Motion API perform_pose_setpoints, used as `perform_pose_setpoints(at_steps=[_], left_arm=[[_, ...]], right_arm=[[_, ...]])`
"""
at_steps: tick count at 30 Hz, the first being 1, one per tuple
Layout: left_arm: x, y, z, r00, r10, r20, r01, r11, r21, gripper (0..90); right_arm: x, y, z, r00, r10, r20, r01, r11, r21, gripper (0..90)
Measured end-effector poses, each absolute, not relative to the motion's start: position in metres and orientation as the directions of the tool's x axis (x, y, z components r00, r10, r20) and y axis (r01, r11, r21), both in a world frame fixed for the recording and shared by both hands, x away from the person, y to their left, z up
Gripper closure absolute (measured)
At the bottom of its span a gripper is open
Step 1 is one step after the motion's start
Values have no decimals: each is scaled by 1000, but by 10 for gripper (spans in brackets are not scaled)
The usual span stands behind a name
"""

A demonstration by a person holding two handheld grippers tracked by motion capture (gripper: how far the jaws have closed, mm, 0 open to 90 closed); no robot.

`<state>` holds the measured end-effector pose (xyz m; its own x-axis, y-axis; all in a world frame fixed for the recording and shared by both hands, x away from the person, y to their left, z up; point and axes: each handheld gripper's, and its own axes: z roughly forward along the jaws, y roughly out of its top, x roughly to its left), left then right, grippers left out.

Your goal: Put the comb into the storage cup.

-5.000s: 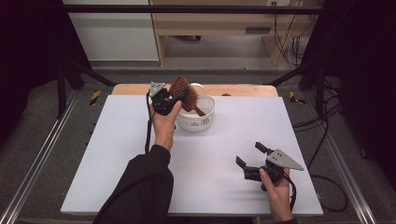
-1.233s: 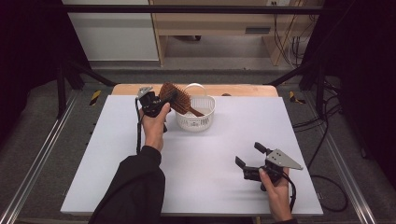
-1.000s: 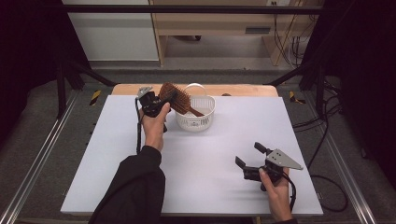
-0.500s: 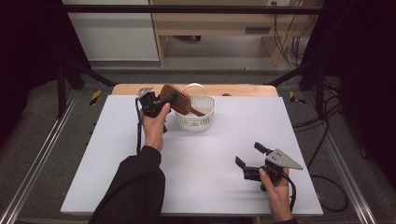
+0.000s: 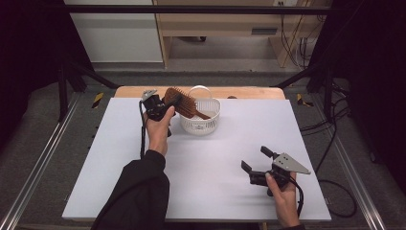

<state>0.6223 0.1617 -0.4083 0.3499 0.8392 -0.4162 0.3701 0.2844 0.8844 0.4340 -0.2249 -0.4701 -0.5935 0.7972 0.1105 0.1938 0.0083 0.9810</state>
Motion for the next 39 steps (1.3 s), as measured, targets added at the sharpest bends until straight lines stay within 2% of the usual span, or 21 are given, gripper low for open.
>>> perform_pose_setpoints(at_steps=[7,18,31,39], left_arm=[[621,165,-407,346,866,-360,337,244,910,284],[620,165,-405,340,878,-338,315,232,920,95],[619,163,-405,350,875,-335,314,227,922,74],[619,162,-406,340,878,-337,334,222,916,15]], right_arm=[[434,-225,-470,-596,796,110,194,10,981,35],[434,-224,-471,-599,793,110,196,12,981,35],[434,-224,-471,-600,793,110,196,12,981,35],[434,-224,-471,-600,793,110,196,12,981,35]])
